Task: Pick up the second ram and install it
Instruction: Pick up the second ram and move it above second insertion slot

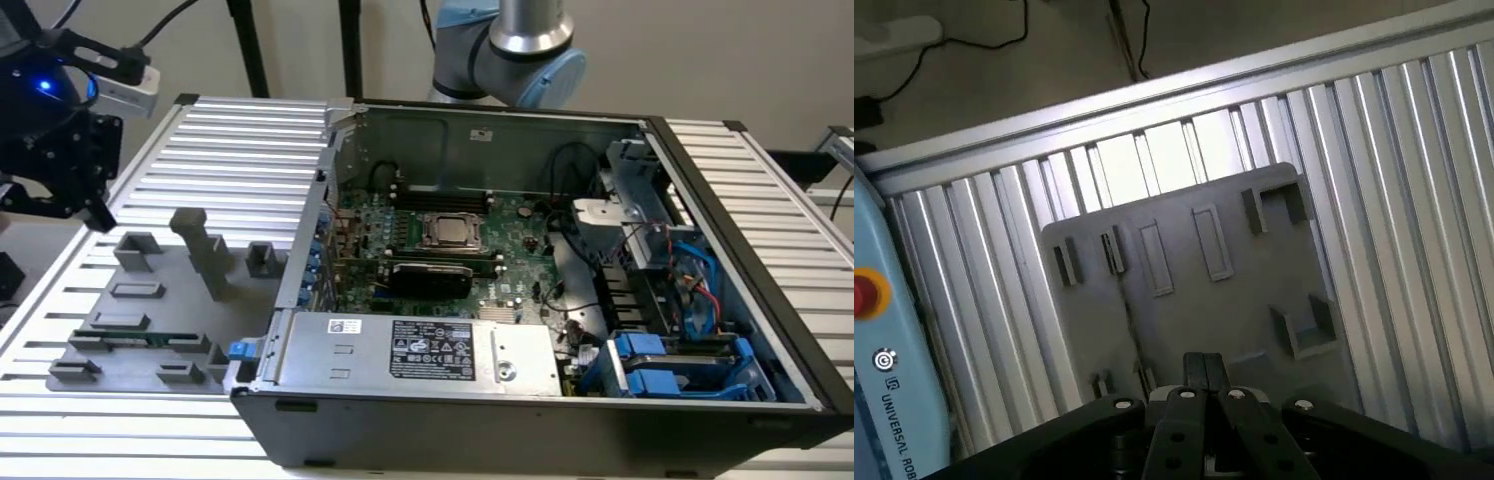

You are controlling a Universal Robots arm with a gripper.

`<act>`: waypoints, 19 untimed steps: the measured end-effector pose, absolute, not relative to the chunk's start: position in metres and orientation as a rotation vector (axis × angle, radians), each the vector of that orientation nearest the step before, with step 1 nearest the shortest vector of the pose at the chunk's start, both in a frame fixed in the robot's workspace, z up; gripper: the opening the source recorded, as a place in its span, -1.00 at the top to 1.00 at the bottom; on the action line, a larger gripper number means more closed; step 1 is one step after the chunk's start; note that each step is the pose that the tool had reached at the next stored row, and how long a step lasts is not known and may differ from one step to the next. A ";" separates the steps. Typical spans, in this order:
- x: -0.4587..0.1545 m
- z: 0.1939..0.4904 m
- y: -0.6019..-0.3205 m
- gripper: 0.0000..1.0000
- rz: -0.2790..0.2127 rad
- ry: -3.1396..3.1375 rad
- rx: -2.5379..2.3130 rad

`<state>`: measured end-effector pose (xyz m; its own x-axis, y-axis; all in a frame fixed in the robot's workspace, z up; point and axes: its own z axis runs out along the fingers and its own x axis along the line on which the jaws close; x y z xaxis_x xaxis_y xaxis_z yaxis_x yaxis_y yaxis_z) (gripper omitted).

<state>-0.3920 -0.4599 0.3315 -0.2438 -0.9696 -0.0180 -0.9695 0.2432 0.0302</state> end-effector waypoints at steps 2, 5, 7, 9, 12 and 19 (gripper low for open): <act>-0.392 0.331 -0.460 0.79 -0.055 -2.437 1.974; -0.392 0.329 -0.460 0.79 -0.054 -2.381 2.039; -0.392 0.329 -0.460 0.79 -0.054 -2.343 2.082; -0.392 0.328 -0.460 0.79 -0.053 -2.307 2.121; -0.392 0.327 -0.460 0.79 -0.053 -2.275 2.154; -0.392 0.326 -0.472 0.79 -0.053 -2.257 2.172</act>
